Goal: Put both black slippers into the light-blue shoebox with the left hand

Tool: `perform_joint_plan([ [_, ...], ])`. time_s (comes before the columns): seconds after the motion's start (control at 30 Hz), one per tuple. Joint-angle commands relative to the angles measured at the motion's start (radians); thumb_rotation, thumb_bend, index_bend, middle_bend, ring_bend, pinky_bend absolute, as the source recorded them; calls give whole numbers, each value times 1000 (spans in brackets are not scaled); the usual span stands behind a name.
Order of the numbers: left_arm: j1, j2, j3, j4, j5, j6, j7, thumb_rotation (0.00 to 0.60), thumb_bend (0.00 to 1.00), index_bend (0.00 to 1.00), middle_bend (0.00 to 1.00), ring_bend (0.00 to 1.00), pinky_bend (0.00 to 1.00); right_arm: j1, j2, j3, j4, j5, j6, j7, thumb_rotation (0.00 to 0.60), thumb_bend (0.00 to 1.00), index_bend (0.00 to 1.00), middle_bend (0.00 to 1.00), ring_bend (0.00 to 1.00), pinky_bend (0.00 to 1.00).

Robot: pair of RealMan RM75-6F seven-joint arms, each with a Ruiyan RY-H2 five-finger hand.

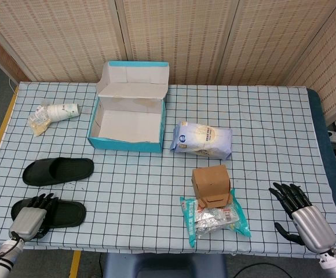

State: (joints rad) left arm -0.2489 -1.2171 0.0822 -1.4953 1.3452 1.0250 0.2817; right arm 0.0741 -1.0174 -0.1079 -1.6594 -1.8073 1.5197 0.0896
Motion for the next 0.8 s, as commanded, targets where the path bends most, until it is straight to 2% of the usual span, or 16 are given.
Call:
perform_joint_plan([
  [0.03, -4, 3, -3, -15, -12, -4, 5, 600, 420, 102, 155, 94, 219, 0, 0, 0, 0, 0, 0, 0, 600, 253, 0, 0, 0, 0],
  [0.13, 0, 6, -2, -19, 9, 20, -11, 600, 473, 229, 289, 216, 309, -1, 0, 0, -1, 1, 1, 0, 600, 252, 0, 0, 0, 0],
  [0.23, 4, 15, 3, -27, 29, 39, -19, 600, 539, 287, 344, 265, 354, -1, -1, 1, 0, 1, 1, -2, 600, 252, 0, 0, 0, 0],
  [0.57, 24, 95, 4, -129, 134, 170, -25, 600, 562, 291, 344, 272, 370, 0, -1, -1, -3, -1, -2, -4, 600, 252, 0, 0, 0, 0],
  [0.8, -1, 165, -44, -226, 189, 238, -43, 600, 561, 289, 343, 272, 371, 1, -3, -2, -3, -1, -7, -11, 600, 252, 0, 0, 0, 0],
])
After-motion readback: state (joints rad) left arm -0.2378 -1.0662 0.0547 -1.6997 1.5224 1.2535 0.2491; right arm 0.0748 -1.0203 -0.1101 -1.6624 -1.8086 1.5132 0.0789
